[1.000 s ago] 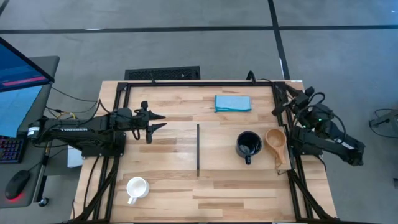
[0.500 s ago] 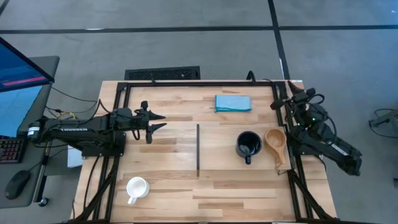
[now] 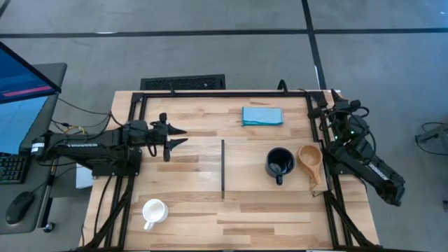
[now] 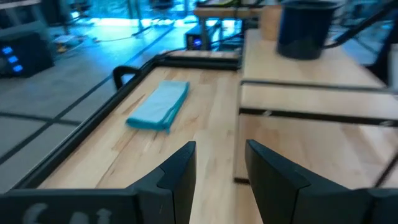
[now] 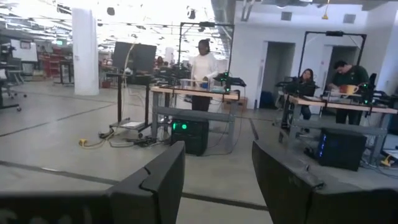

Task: Stack small to large cups/mugs on shelf
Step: Put the white mug on the shelf

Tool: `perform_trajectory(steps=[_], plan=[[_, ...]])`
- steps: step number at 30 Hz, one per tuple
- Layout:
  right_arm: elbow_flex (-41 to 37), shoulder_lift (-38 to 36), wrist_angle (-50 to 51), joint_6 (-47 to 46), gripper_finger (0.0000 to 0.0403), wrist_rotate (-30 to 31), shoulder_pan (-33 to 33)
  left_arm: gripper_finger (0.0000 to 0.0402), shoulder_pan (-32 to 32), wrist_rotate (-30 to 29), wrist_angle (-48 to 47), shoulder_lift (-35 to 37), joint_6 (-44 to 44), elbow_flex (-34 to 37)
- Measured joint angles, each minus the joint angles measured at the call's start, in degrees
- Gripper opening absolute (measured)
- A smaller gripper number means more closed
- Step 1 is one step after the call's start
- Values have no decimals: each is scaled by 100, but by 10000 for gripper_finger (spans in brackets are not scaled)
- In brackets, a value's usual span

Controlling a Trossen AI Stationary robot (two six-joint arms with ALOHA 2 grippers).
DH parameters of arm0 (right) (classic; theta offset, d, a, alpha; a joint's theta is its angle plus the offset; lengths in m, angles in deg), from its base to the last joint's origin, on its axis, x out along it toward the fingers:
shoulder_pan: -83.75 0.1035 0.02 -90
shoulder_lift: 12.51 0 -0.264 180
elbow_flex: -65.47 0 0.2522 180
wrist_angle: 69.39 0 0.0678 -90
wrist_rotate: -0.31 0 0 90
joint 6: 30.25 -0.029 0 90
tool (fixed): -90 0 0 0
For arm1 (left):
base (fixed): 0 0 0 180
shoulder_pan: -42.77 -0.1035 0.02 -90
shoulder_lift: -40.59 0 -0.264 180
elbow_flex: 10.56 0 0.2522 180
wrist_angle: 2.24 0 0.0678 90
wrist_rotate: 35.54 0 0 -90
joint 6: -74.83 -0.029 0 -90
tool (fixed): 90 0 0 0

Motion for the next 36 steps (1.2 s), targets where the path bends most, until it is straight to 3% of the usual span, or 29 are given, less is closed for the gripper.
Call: perform_trajectory(steps=[5,12,17,26,36], plan=[[0,0,2,-7,210,0,-18,130,91,550,-936,-133,-401,-689],[0,15,62,-9,210,0,-15,130,648,521,-2447,-529,-843,-1899],[0,15,81,-9,210,0,-15,130,1154,531,-4041,-967,-77,-2743],[0,15,114,-12,210,0,-15,130,2083,762,-6077,-2037,1841,-3652],[-4,17,251,-162,210,-2,-15,130,3123,780,-6288,-3088,2689,-3773]])
